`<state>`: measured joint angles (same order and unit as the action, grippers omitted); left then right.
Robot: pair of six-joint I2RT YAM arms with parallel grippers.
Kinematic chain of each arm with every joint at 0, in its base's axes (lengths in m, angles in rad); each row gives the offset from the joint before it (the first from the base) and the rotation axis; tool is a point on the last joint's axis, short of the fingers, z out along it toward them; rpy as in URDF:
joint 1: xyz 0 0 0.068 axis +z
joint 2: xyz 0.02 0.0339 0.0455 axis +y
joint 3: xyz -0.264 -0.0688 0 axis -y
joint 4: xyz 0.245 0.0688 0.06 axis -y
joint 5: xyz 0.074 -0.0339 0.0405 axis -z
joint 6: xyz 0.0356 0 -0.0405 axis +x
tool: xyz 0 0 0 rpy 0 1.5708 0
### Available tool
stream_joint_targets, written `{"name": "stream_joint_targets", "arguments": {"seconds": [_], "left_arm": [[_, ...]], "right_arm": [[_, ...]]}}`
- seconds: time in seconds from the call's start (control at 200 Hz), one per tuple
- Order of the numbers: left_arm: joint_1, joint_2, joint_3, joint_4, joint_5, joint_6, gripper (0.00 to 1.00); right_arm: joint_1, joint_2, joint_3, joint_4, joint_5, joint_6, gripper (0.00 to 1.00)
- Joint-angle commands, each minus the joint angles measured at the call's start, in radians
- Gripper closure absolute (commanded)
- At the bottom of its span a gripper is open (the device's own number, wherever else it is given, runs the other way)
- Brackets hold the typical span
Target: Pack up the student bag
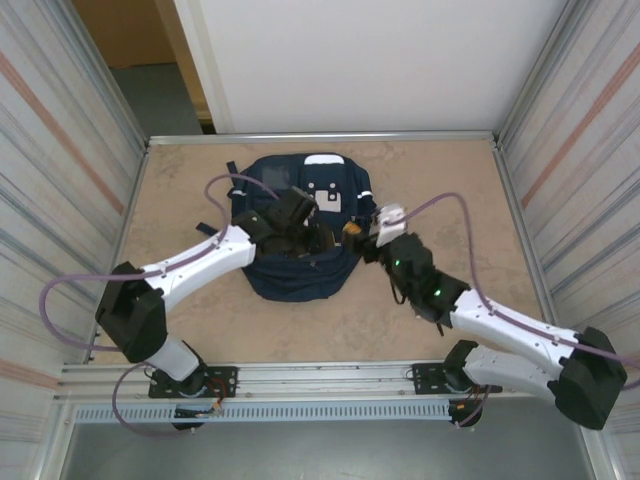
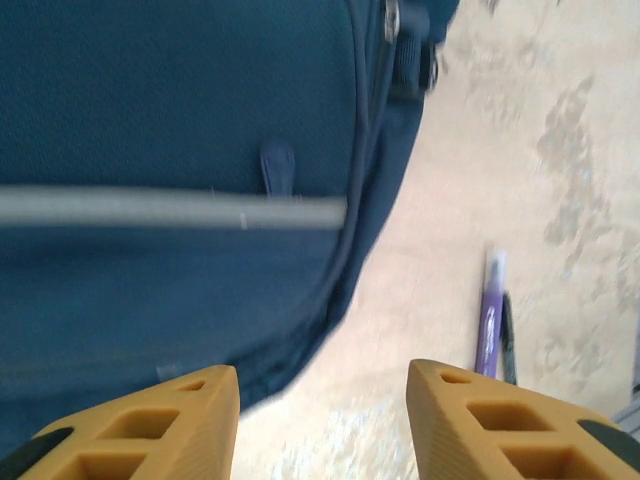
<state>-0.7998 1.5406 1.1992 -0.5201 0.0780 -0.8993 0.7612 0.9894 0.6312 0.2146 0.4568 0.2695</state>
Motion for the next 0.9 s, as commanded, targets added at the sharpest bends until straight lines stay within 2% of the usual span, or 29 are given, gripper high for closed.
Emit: {"name": "stream_joint_targets", "arguments": {"seconds": [0.0, 0.085, 0.17, 0.271, 0.411, 0.561, 0.862, 0.897], "left_arm": [[-0.039, -0.002, -0.031, -0.112, -0.180, -0.111, 0.51], [-0.055, 0.010, -0.053, -0.119, -0.224, -0.173, 0.51], [-0.070, 0.020, -0.067, -0.100, -0.251, -0.198, 0.53], [-0.067, 0.065, -0.041, -0.089, -0.219, -0.173, 0.55], [-0.068, 0.121, -0.018, -0.031, -0.189, -0.151, 0.59], [-0.070, 0.163, -0.017, 0.006, -0.175, -0.194, 0.63], [-0.084, 0.202, -0.011, 0.077, -0.214, -0.203, 0.74], [-0.084, 0.206, -0.008, 0.080, -0.224, -0.198, 0.79]], "right_arm": [[-0.183, -0.019, 0.078, -0.263, -0.069, 0.305, 0.20], [-0.256, -0.008, 0.067, -0.245, -0.192, 0.384, 0.23], [-0.260, -0.005, 0.056, -0.215, -0.271, 0.377, 0.26], [-0.260, 0.035, 0.056, -0.221, -0.329, 0.367, 0.29], [-0.258, 0.029, 0.028, -0.209, -0.352, 0.361, 0.35], [-0.258, 0.008, 0.008, -0.205, -0.340, 0.347, 0.39], [-0.258, -0.039, -0.014, -0.195, -0.329, 0.330, 0.43], [-0.258, -0.037, -0.016, -0.191, -0.332, 0.332, 0.43]]}}
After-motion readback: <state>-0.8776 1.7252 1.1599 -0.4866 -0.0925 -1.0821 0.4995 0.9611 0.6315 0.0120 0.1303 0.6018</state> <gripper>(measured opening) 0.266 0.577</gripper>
